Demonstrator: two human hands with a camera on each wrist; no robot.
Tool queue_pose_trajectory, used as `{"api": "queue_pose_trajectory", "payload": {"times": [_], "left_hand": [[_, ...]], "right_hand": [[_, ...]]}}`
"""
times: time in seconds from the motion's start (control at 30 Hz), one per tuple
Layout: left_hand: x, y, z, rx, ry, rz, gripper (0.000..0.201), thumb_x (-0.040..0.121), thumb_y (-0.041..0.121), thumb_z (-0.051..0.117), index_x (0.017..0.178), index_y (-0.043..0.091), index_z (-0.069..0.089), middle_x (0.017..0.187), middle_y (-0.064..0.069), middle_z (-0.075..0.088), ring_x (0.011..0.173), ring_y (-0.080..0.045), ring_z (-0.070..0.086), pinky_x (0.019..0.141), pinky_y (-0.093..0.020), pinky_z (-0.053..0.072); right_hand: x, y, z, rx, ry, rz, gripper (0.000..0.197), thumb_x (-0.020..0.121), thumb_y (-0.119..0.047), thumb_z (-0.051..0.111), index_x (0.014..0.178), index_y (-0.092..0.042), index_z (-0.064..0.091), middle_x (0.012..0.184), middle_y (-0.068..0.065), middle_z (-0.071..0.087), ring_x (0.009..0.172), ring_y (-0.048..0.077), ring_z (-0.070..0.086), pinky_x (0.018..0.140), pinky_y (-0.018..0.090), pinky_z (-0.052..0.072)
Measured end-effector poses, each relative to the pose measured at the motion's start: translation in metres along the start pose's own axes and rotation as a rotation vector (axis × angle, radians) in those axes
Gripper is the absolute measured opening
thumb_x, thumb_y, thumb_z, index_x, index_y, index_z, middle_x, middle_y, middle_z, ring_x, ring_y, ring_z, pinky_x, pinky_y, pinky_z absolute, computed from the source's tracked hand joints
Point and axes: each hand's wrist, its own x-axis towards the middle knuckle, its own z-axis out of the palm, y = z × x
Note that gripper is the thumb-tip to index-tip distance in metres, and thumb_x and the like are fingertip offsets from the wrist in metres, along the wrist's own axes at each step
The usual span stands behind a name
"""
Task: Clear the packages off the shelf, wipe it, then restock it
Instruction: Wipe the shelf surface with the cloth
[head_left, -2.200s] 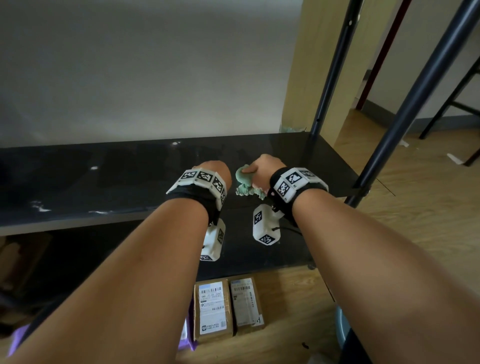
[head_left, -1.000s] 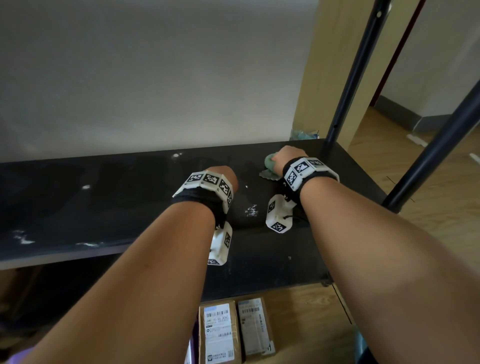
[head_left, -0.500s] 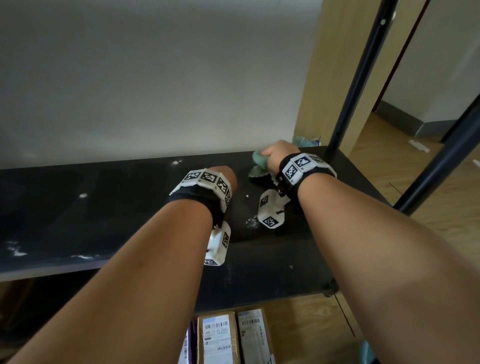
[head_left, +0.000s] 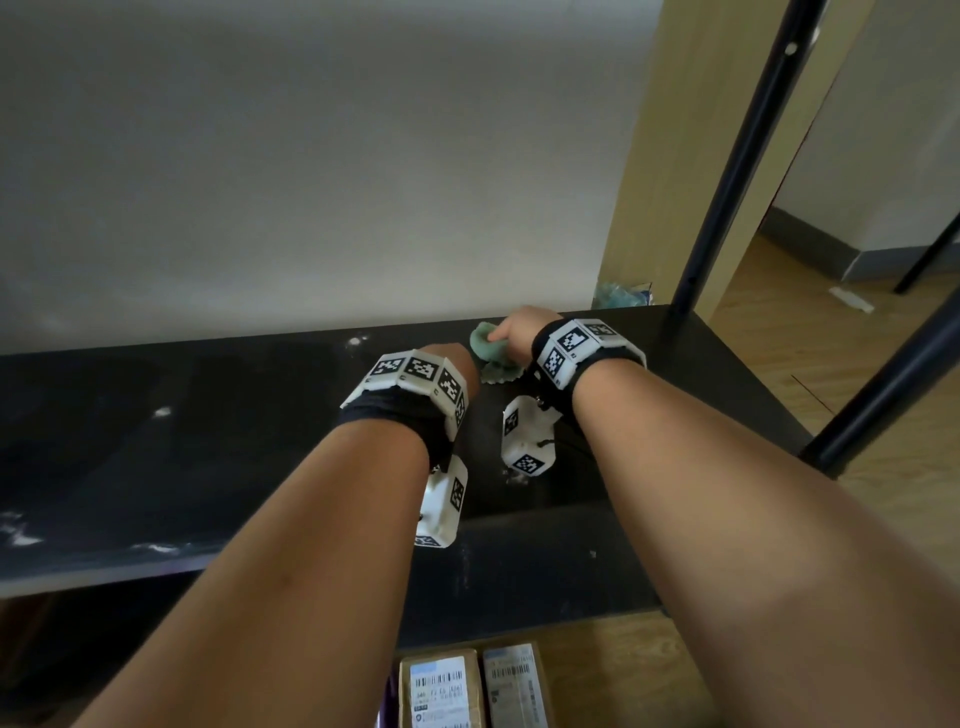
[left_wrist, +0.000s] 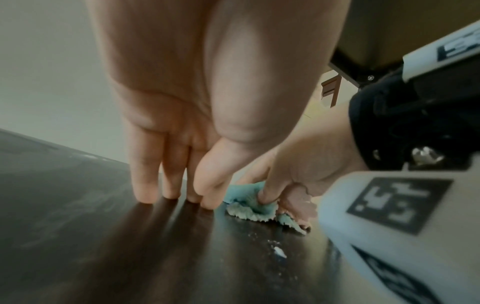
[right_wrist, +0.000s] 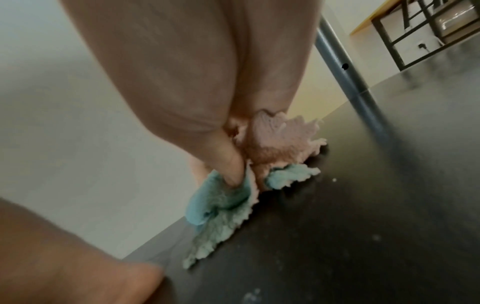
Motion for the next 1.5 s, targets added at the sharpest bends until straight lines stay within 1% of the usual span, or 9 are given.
{"api": "queue_pose_trajectory", "payload": {"times": [0.1, 0.27, 0.47, 0.6, 0.77, 0.9, 1.17, 1.3, 1.5], "left_hand": [[0.006, -0.002, 0.005, -0.063, 0.004, 0.027, 0.019, 0.094, 0.016, 0.055, 0.105, 0.005, 0.065, 0.114, -0.012, 0.067, 0.106, -0.028, 0.064, 0.078, -0.03, 0.045], [0.008, -0.008, 0.009, -0.209, 0.026, 0.006, 0.016, 0.083, 0.02, 0.062, 0.094, 0.01, 0.067, 0.1, -0.01, 0.07, 0.093, -0.028, 0.067, 0.081, -0.036, 0.054], [0.018, -0.012, 0.009, -0.221, 0.007, 0.015, 0.017, 0.082, 0.017, 0.061, 0.066, 0.014, 0.056, 0.079, -0.005, 0.066, 0.066, -0.022, 0.059, 0.062, -0.027, 0.05], [0.019, -0.008, 0.004, -0.178, 0.022, 0.037, 0.014, 0.079, 0.019, 0.066, 0.089, 0.01, 0.067, 0.097, -0.009, 0.07, 0.094, -0.029, 0.067, 0.078, -0.035, 0.053], [0.023, -0.009, 0.007, -0.164, 0.015, -0.005, 0.019, 0.08, 0.02, 0.067, 0.095, 0.01, 0.067, 0.102, -0.008, 0.07, 0.094, -0.028, 0.066, 0.08, -0.035, 0.053], [0.02, -0.005, 0.005, -0.104, -0.02, 0.008, 0.028, 0.092, 0.016, 0.056, 0.118, 0.005, 0.062, 0.122, -0.008, 0.063, 0.115, -0.026, 0.06, 0.092, -0.032, 0.046], [0.016, -0.018, 0.018, -0.065, -0.01, 0.046, 0.033, 0.091, 0.015, 0.053, 0.122, 0.006, 0.06, 0.122, -0.009, 0.064, 0.114, -0.03, 0.06, 0.097, -0.037, 0.048], [0.009, -0.021, 0.028, 0.023, -0.018, 0.097, 0.024, 0.092, 0.014, 0.053, 0.11, 0.005, 0.066, 0.114, -0.01, 0.066, 0.108, -0.029, 0.063, 0.092, -0.035, 0.05], [0.003, -0.024, 0.042, 0.098, -0.035, 0.107, 0.021, 0.087, 0.019, 0.054, 0.101, 0.011, 0.068, 0.105, -0.005, 0.068, 0.102, -0.027, 0.066, 0.089, -0.04, 0.054]], "right_hand": [[-0.003, -0.007, -0.008, 0.001, -0.003, 0.047, 0.039, 0.095, -0.026, 0.049, 0.125, -0.007, 0.064, 0.123, 0.012, 0.065, 0.114, 0.03, 0.06, 0.096, 0.031, 0.047], [0.012, 0.011, -0.018, 0.007, 0.094, 0.207, 0.03, 0.095, -0.024, 0.047, 0.109, -0.003, 0.063, 0.114, 0.015, 0.064, 0.112, 0.033, 0.059, 0.093, 0.032, 0.046], [0.038, 0.022, -0.011, -0.115, -0.012, 0.197, 0.046, 0.101, -0.027, 0.04, 0.141, -0.005, 0.043, 0.143, 0.015, 0.046, 0.132, 0.032, 0.045, 0.108, 0.033, 0.034], [0.037, 0.005, -0.013, -0.106, -0.035, 0.121, 0.046, 0.102, -0.03, 0.028, 0.126, -0.003, 0.057, 0.135, 0.017, 0.055, 0.119, 0.032, 0.053, 0.104, 0.034, 0.036], [0.028, -0.012, -0.012, -0.116, -0.088, -0.029, 0.034, 0.097, -0.044, 0.04, 0.09, -0.016, 0.058, 0.115, 0.012, 0.065, 0.09, 0.026, 0.056, 0.09, 0.031, 0.043], [0.021, -0.016, -0.009, -0.016, -0.125, -0.044, 0.038, 0.096, -0.027, 0.047, 0.127, -0.012, 0.064, 0.128, 0.009, 0.064, 0.116, 0.028, 0.06, 0.105, 0.035, 0.044], [0.004, -0.024, -0.007, -0.067, -0.127, 0.059, 0.048, 0.085, -0.037, 0.07, 0.114, 0.001, 0.067, 0.085, 0.011, 0.061, 0.082, 0.023, 0.055, 0.08, 0.03, 0.042], [-0.009, -0.008, -0.003, 0.011, -0.123, 0.015, 0.027, 0.077, -0.034, 0.076, 0.08, -0.007, 0.073, 0.056, 0.0, 0.056, 0.05, 0.016, 0.05, 0.061, 0.025, 0.044], [-0.048, -0.003, 0.0, 0.038, -0.159, -0.015, 0.023, 0.081, -0.026, 0.075, 0.066, -0.009, 0.07, 0.045, -0.004, 0.056, 0.034, 0.004, 0.045, 0.047, 0.021, 0.034]]}}
